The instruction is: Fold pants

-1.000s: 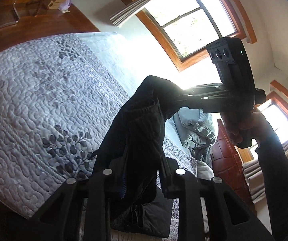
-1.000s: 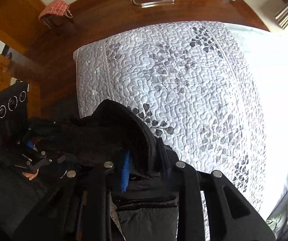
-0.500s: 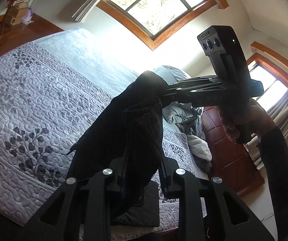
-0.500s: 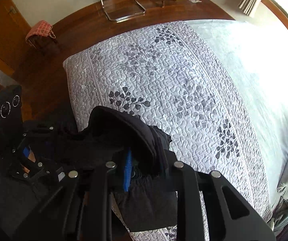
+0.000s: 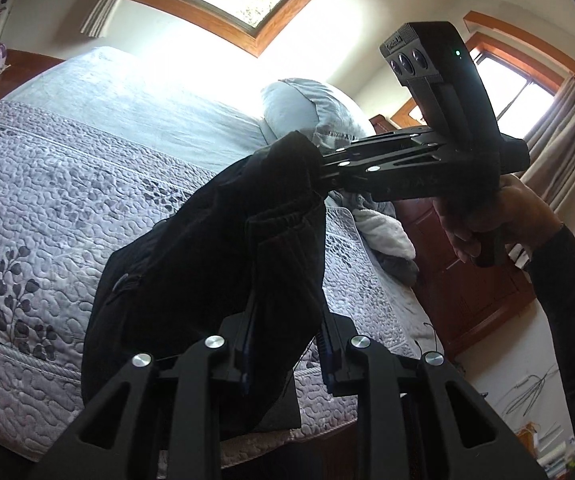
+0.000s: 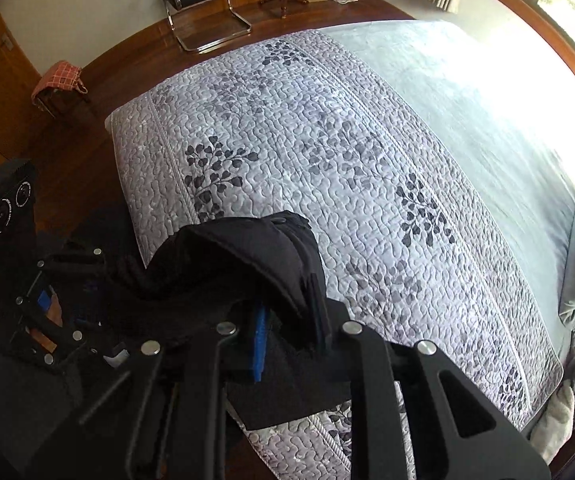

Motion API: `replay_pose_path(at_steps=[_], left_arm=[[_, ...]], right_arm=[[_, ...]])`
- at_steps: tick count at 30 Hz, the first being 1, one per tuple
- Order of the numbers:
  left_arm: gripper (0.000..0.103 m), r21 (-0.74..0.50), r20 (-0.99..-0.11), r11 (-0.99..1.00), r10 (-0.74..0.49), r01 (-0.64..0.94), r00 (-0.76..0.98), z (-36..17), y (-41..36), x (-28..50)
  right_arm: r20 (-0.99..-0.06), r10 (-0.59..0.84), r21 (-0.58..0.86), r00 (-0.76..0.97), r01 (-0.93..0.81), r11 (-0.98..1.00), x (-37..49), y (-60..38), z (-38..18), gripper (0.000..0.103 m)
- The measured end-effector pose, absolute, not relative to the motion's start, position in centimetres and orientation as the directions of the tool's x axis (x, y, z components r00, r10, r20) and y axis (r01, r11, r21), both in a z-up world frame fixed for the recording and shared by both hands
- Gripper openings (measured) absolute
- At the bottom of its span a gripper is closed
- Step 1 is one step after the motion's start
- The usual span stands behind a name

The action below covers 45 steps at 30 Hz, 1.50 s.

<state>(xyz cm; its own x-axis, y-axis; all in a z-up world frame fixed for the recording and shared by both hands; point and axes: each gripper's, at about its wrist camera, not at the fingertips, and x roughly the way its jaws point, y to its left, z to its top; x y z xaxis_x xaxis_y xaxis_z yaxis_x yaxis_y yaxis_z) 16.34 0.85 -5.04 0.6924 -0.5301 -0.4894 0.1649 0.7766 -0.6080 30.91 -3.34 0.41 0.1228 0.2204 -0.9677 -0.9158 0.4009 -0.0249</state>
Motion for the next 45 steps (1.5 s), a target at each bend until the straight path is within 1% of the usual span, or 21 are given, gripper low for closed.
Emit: replay_pose_path(at_steps=[5,13,21,30,35,40,42,44,45], left_arm=[[0.025,-0.578,-0.527,0.79,-0.552,0.204,0.646,-6.4,-3.3,17.2],[0.025,-0.554,-0.586,0.799,-0.573,0.233,0.572,-9.6,-8.8,18.6],[0.025,-0.541,-0.648,0.808,-0.578,0.234,0.496,-13.6,-13.2,19.8],[0.025,-0.535,-0.714,0.816,-0.575,0.219,0.399,-18.9,-16.5,21.2],[0.025,-0.54,-0.739,0.816,-0.576,0.205,0.349,-21.5,-17.1,21.6],[0.025,-0.546,-0.75,0.814,-0.581,0.199,0.317,-22.7,-17.1,21.8],[0.025,-0.55,-0.753,0.812,-0.583,0.196,0.305,-23.1,-17.1,21.9],[0.025,-0.545,-0.762,0.815,-0.579,0.197,0.29,-23.4,-17.3,22.1],[0.025,-0.543,-0.766,0.817,-0.577,0.197,0.282,-23.6,-17.3,22.2]], right_arm=[[-0.966,0.203,-0.062,0.159,-0.908,0.415,30.4,-7.9,-1.3,0.015],[-0.965,0.207,-0.051,0.162,-0.887,0.458,30.5,-13.7,-5.2,0.014],[-0.968,0.192,-0.056,0.161,-0.887,0.458,30.5,-18.5,-10.2,0.013],[-0.977,0.142,-0.076,0.157,-0.887,0.456,30.4,-21.8,-16.4,0.014],[-0.98,0.14,-0.06,0.142,-0.878,0.475,30.3,-23.1,-18.9,0.018],[-0.978,0.162,-0.034,0.134,-0.86,0.51,30.5,-24.1,-20.2,0.02],[-0.975,0.171,-0.03,0.14,-0.851,0.524,30.4,-24.5,-20.4,0.022],[-0.972,0.18,-0.029,0.152,-0.835,0.549,30.3,-25.3,-20.5,0.029],[-0.971,0.186,-0.023,0.153,-0.825,0.564,30.2,-25.7,-20.5,0.029]])
